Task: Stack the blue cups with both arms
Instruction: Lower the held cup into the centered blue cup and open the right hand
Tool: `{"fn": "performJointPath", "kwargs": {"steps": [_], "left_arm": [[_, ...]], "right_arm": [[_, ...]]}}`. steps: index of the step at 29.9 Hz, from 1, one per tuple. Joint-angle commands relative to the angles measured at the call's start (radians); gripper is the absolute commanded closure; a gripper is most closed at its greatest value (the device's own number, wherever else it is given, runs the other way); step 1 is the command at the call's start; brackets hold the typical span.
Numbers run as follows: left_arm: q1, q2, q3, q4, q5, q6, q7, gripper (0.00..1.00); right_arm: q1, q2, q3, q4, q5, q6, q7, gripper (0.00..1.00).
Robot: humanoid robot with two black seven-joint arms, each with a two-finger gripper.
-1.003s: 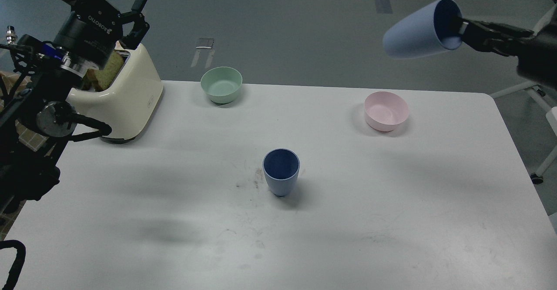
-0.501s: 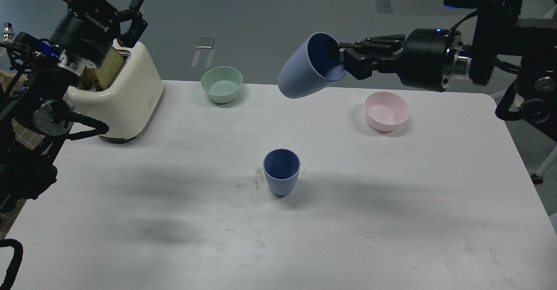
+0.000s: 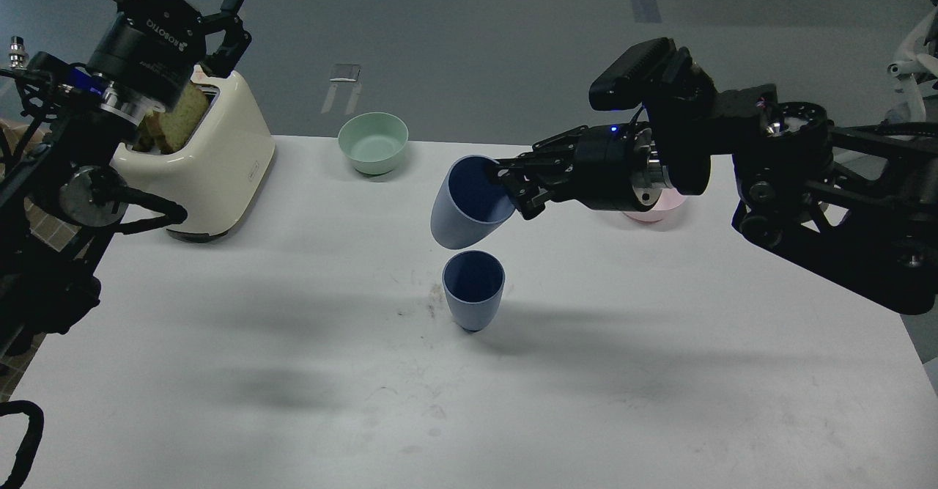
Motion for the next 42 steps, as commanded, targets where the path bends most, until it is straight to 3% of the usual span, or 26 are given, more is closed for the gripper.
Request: {"fn": "performJointPath", "kwargs": {"steps": [1,32,42], "left_arm": [[0.001,-0.002,0.0,-0.001,0.0,-0.001,0.0,0.02],[0.006,0.011,-0.003,0.001,0.0,0.0,-0.003,0.02],[0.01,0.011,-0.004,0.001,0.0,-0.001,-0.003,0.02]], "right_arm": [[-0.012,0.0,-0.005,0.0,0.001,0.0,0.0,1.0],[-0.081,-0.006,-0.043,0.0,-0.014,0.0,-0.003,1.0],[-0.106,0.003,-0.037,0.0,-0.026,0.0,-0.001,0.83]]}}
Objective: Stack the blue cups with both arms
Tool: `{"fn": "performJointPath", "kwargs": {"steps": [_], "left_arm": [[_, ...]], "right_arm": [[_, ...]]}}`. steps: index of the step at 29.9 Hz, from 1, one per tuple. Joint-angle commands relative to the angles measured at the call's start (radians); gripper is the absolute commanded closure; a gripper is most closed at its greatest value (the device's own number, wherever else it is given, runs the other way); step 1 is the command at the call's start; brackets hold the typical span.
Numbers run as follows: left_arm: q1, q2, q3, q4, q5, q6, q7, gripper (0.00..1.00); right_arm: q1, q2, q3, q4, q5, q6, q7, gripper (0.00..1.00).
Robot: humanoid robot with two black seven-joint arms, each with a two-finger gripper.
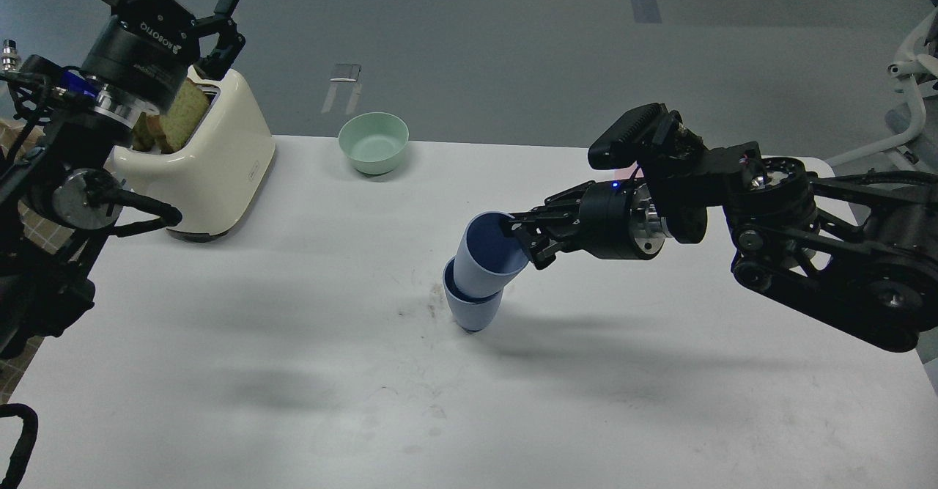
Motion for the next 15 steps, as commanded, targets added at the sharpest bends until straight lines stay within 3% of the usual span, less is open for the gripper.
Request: {"fn": "performJointPath", "kwargs": {"steps": [1,5,15], "left_arm": [[0.0,-0.001,0.0,0.0,0.0,0.0,0.0,0.02],[0.0,-0.006,0.0,0.0,0.0,0.0,0.0,0.02],[-0.003,-0.006,0.001,0.0,0.0,0.001,0.0,0.02]], "right_arm": [[-0.008,0.004,0.008,0.0,0.004,0.0,0.002,0.81],[-0.009,0.004,0.014,0.0,0.006,0.0,0.003,0.71],[-0.009,-0.006,0.061,0.003,0.016,0.0,0.008,0.66]]}}
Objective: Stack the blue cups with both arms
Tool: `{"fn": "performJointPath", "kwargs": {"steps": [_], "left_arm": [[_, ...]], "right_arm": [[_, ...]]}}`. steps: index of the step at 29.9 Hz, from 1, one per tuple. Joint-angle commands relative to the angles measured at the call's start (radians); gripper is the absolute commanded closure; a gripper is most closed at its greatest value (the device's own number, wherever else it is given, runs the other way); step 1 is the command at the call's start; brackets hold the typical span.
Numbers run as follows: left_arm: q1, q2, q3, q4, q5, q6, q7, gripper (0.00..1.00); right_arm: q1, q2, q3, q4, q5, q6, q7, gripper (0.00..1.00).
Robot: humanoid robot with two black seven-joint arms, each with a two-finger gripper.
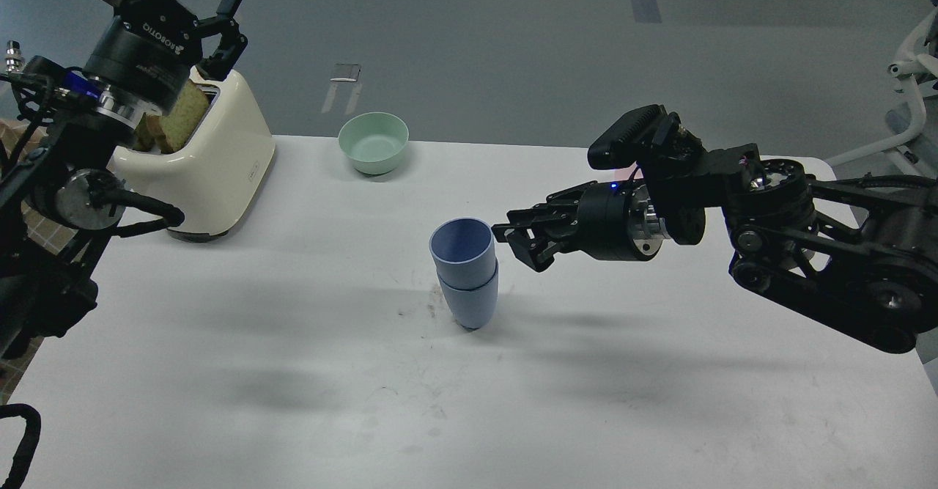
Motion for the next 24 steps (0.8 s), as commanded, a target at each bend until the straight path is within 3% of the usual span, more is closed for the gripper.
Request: {"fn": "performJointPath", "kwargs": {"steps": [1,3,6,8,10,18,24], "left_arm": [[-0.002,0.003,0.001,0.0,0.0,0.0,0.0,0.02],[-0.003,0.004,0.003,0.0,0.0,0.0,0.0,0.02],[-0.003,0.007,0.003,0.0,0.0,0.0,0.0,0.02],[-0.003,0.007,0.005,0.0,0.0,-0.001,0.002,0.02],[-0.002,0.006,0.006,-0.002,0.0,-0.001,0.003,0.02],[0.001,0.0,0.008,-0.002,0.002,-0.001,0.006,0.02],[-0.005,0.0,0.008,0.0,0.0,-0.001,0.008,0.02]], "right_arm": [[-0.002,-0.006,0.056,0.002,0.006,0.0,0.003,0.63],[-0.004,-0.007,0.111,-0.001,0.031,0.0,0.005,0.6],[-0.004,-0.01,0.22,-0.009,0.096,0.0,0.003,0.48],[-0.004,-0.01,0.338,-0.047,0.138,0.0,0.003,0.31],[-0.006,-0.004,0.497,-0.12,0.19,0.0,0.003,0.0],[-0.009,0.002,0.838,-0.333,0.319,0.0,0.003,0.0],[-0.015,-0.024,0.918,-0.55,0.467,0.0,0.003,0.0]]}}
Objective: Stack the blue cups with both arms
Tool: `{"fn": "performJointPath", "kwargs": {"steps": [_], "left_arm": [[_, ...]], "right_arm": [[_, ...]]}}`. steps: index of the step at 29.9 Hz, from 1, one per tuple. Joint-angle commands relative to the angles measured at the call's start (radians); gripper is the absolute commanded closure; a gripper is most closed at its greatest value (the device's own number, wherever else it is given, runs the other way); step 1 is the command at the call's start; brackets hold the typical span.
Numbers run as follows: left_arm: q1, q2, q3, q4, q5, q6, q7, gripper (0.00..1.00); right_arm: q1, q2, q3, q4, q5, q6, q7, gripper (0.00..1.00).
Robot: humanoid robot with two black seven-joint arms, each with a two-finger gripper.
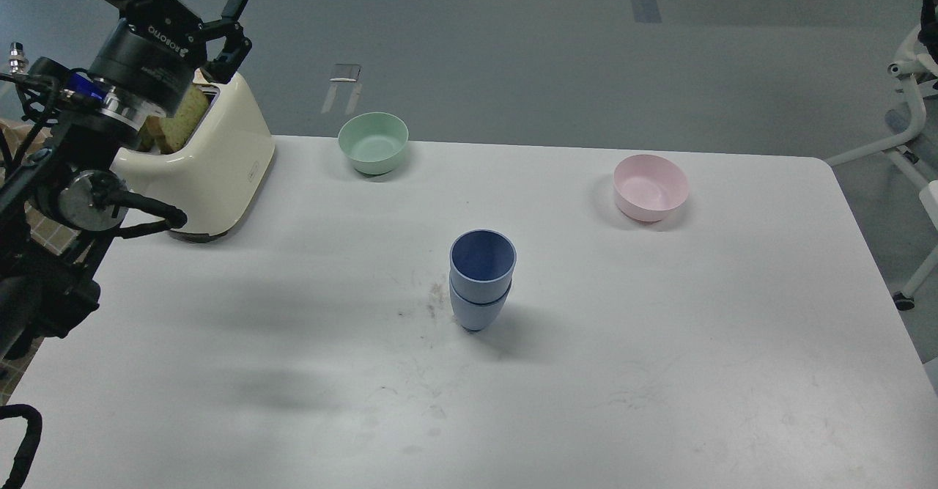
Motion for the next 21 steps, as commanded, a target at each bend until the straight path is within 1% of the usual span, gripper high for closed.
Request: {"fn": "performJointPath", "kwargs": {"steps": [1,2,3,4,6,8,9,12,16,21], "left_arm": [[-0.009,0.003,0.0,0.003,-0.002,0.002,0.0,0.02],[-0.01,0.003,0.0,0.003,-0.002,0.002,0.0,0.02],[-0.015,0.003,-0.002,0.004,-0.003,0.002,-0.001,0.02],[-0.016,0.001,-0.002,0.004,-0.003,0.0,-0.004,0.02],[-0.03,-0.005,-0.005,0.009,-0.014,-0.003,-0.006,0.02],[-0.032,-0.008,-0.011,0.015,-0.017,-0.003,-0.006,0.02],[-0.032,-0.008,-0.019,0.018,-0.017,-0.003,-0.004,0.02],[-0.032,-0.009,-0.02,0.02,-0.017,-0.001,-0.001,0.02],[-0.032,-0.02,-0.019,0.021,-0.015,-0.001,0.0,0.02],[-0.032,-0.032,-0.022,0.021,-0.017,-0.003,0.002,0.02]], "right_arm": [[-0.007,-0.012,0.05,-0.137,0.111,0.0,0.0,0.0],[-0.01,-0.012,0.058,-0.16,0.144,0.0,0.0,0.0],[-0.024,-0.012,0.073,-0.207,0.242,0.0,0.0,0.0],[-0.032,-0.012,0.078,-0.226,0.288,0.0,0.0,0.0],[-0.053,-0.012,0.087,-0.325,0.509,0.0,0.0,0.0],[-0.064,-0.011,0.087,-0.373,0.618,0.0,0.0,0.0],[-0.078,-0.011,0.087,-0.414,0.713,0.0,0.0,0.0],[-0.136,-0.012,0.087,-0.456,0.876,0.0,0.0,0.0],[-0.204,-0.012,0.097,-0.456,0.922,0.0,0.002,0.0],[-0.279,-0.012,0.177,-0.453,0.924,0.0,0.002,0.0]]}}
